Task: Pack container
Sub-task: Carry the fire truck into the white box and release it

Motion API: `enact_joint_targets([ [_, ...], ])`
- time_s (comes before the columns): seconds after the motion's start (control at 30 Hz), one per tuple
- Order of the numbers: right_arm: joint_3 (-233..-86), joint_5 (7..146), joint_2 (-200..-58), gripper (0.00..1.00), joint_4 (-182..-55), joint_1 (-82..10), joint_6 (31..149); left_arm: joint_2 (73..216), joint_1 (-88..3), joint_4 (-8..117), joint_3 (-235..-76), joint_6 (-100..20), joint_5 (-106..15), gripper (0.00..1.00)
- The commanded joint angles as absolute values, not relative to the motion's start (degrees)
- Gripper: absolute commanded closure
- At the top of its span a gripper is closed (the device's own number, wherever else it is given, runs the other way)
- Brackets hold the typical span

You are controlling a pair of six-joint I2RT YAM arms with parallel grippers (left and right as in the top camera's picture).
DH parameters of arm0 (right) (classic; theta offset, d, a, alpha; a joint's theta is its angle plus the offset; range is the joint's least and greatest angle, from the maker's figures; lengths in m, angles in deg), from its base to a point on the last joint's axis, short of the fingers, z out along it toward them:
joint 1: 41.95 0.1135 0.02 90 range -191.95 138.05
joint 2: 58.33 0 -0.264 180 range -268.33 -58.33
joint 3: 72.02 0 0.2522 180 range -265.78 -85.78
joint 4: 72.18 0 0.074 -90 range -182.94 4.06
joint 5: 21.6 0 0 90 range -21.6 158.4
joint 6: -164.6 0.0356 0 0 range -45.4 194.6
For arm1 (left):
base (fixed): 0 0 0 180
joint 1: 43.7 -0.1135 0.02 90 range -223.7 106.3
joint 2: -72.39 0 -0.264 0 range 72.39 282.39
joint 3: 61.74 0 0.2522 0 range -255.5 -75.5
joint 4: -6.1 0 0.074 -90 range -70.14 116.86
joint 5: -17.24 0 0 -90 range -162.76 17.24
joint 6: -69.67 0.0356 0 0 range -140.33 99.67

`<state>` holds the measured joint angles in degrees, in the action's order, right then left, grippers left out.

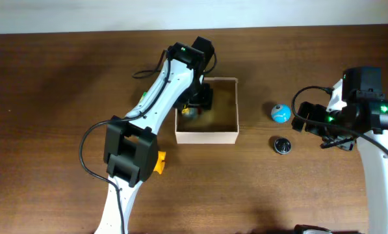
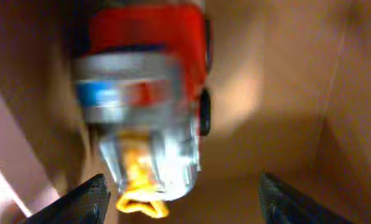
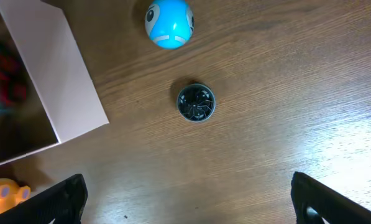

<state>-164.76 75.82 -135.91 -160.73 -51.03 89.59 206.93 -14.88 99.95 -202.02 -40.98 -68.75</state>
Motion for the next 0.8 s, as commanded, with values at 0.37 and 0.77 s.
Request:
enact_joint_targets([
  [0.37,-165.83,75.23,-135.95,0.01,-160.77,-51.51,89.45,207.37,-14.59,110.33,-211.29,-37.76,-69.60,0.34],
  [0.77,-165.83,72.63,-135.95,0.01,-161.01,-51.51,89.50,207.32,-13.57,116.56,-225.32,-24.32,-68.50,0.59],
])
